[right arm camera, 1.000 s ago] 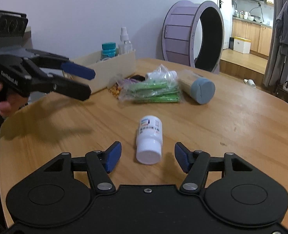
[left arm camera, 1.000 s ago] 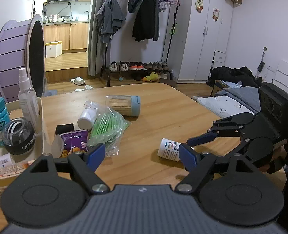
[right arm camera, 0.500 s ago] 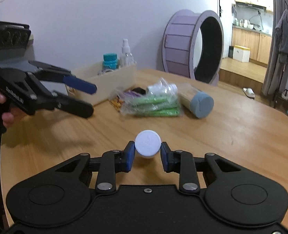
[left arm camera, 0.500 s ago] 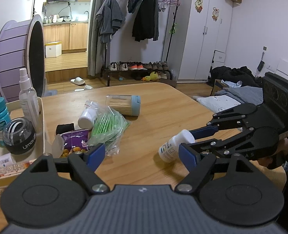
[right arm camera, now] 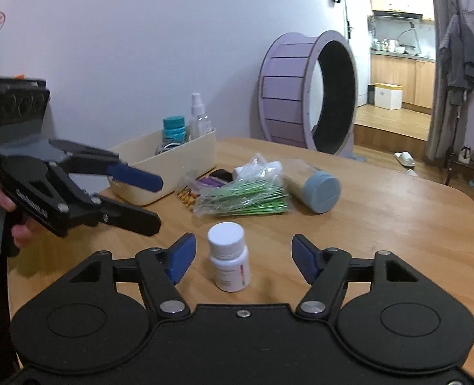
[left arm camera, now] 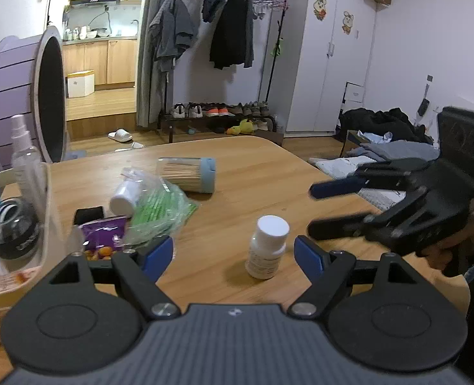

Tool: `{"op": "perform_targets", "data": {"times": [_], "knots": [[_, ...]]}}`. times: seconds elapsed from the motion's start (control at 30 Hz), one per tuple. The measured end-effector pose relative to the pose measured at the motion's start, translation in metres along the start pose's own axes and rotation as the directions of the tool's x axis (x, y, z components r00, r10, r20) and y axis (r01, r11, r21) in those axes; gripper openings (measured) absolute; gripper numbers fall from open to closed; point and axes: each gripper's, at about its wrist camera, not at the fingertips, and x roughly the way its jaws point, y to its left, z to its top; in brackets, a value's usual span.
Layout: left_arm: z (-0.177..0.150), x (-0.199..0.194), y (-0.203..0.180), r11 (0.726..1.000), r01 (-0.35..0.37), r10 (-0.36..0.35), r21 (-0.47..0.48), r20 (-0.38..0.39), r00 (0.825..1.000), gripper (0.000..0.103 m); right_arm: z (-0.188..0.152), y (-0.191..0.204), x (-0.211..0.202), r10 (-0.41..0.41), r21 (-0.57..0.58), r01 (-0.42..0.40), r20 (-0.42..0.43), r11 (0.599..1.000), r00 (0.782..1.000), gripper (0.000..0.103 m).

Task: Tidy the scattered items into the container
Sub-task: 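Stand the pill bottle upright on the table and open the right tool, then close the left tool on the upright white pill bottle and lift it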

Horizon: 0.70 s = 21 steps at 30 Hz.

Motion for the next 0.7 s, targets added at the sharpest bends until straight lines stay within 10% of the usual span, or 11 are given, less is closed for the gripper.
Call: {"op": "perform_targets", "data": {"times": [0.23, 0.7], "knots": [[-0.001, 0.018, -0.018, 1.0, 0.025, -0.025, -0.001, 0.028, 0.999, 0.08, -0.009, -0.012, -0.028, -0.09, 0.13, 0.08, 0.073, 0.988, 0.993, 0.103], [-0.009, 0.039, -0.033, 1.0, -0.028, 0.028, 0.0, 0.035, 0.999, 0.031, -0.016, -0.024, -0.033, -0.185, 0.248, 0.161, 0.076, 0.955, 0.98, 0.103]]}}
